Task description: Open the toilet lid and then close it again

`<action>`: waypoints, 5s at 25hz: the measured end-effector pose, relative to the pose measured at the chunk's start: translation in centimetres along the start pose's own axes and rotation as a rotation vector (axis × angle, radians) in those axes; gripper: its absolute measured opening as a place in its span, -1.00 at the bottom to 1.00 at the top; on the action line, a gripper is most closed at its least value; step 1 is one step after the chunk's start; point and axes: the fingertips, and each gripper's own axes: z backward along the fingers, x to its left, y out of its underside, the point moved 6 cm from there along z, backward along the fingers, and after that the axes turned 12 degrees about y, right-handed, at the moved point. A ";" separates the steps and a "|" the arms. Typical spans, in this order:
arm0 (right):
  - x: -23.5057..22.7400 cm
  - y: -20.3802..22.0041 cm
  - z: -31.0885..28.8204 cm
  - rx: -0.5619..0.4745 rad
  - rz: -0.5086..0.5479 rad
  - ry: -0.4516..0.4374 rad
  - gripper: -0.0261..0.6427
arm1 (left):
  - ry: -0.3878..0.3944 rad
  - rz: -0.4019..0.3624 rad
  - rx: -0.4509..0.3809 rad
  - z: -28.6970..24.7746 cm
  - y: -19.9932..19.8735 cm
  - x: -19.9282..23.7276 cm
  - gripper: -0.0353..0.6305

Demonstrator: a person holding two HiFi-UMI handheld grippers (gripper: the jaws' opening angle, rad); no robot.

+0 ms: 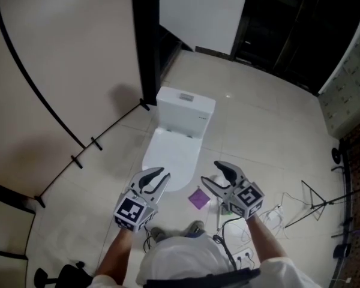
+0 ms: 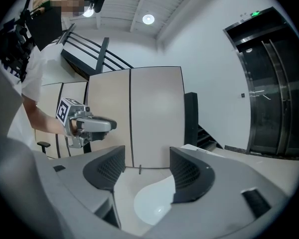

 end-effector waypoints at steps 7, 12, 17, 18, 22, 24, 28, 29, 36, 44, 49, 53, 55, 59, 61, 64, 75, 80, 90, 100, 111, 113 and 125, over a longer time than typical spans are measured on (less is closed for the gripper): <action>-0.2 0.4 0.7 0.027 0.027 0.019 -0.08 | -0.067 -0.018 -0.018 2.2 -0.1 0.1 -0.66; 0.2 1.8 1.5 0.077 0.113 0.029 -0.08 | -0.091 -0.013 -0.007 4.5 1.1 -0.2 -0.66; 0.8 5.3 0.6 0.175 0.327 -0.031 -0.08 | -0.156 0.023 0.063 5.6 3.8 -1.1 -0.66; 1.0 6.3 0.3 0.197 0.377 -0.052 -0.08 | -0.173 0.031 0.074 5.7 4.5 -1.4 -0.66; 0.8 10.0 -1.2 0.261 0.556 -0.191 -0.08 | -0.234 0.060 0.110 4.8 7.0 -2.5 -0.66; -0.1 11.7 -1.7 0.268 0.643 -0.271 -0.08 | -0.278 0.088 0.103 3.4 7.9 -3.0 -0.66; -3.2 15.8 -2.6 0.208 0.777 -0.400 -0.08 | -0.386 0.147 0.076 -0.4 10.2 -3.6 -0.66; -4.0 17.1 -2.8 0.199 0.815 -0.436 -0.08 | -0.417 0.159 0.078 -1.3 10.9 -3.8 -0.66; -6.9 26.2 -6.1 0.165 1.010 -0.572 -0.08 | -0.511 0.218 0.144 -6.0 17.9 -4.7 -0.66; -3.6 37.7 -12.9 0.135 1.092 -0.583 -0.08 | -0.468 0.235 0.178 -8.2 28.2 -2.9 -0.66; -2.0 44.6 -16.6 0.140 1.173 -0.566 -0.08 | -0.405 0.192 0.215 -9.3 35.9 -2.3 -0.65; -1.6 47.3 -18.7 0.153 1.185 -0.548 -0.08 | -0.378 0.215 0.224 -9.3 39.4 -2.4 -0.65; -1.4 47.5 -19.3 0.143 1.193 -0.535 -0.13 | -0.372 0.225 0.219 -9.2 40.2 -2.7 -0.65; -0.9 47.7 -19.6 0.131 1.231 -0.543 -0.26 | -0.362 0.238 0.219 -8.8 40.8 -2.9 -0.65; -0.7 48.0 -19.6 0.135 1.251 -0.557 -0.28 | -0.365 0.234 0.215 -8.6 40.8 -2.8 -0.65; -0.6 48.1 -19.6 0.146 1.260 -0.587 -0.39 | -0.369 0.225 0.210 -8.3 40.5 -2.4 -0.65; -0.3 46.6 -18.7 0.135 1.221 -0.593 -0.67 | -0.382 0.189 0.239 -7.5 39.2 -1.8 -0.65; -1.7 39.8 -17.4 0.091 1.135 -0.518 -0.72 | -0.389 0.173 0.257 -7.2 35.4 -1.5 -0.65; -12.3 22.1 -20.5 0.075 0.780 -0.238 -0.79 | -0.463 0.071 0.213 -7.8 23.6 2.3 -0.65; -26.4 14.8 -28.7 0.179 0.316 0.061 -0.82 | -0.490 0.033 0.199 -9.6 16.7 5.2 -0.65; -32.5 14.6 -33.1 0.275 0.107 0.138 -0.79 | -0.532 0.095 0.145 -10.2 15.4 5.9 -0.65; -32.4 14.4 -32.9 0.245 0.071 0.126 -0.77 | -0.548 0.138 0.100 -9.9 14.9 5.9 -0.65; -23.9 2.1 -15.8 0.015 0.062 -0.093 -0.67 | -0.500 0.216 0.011 -5.6 5.1 2.5 -0.65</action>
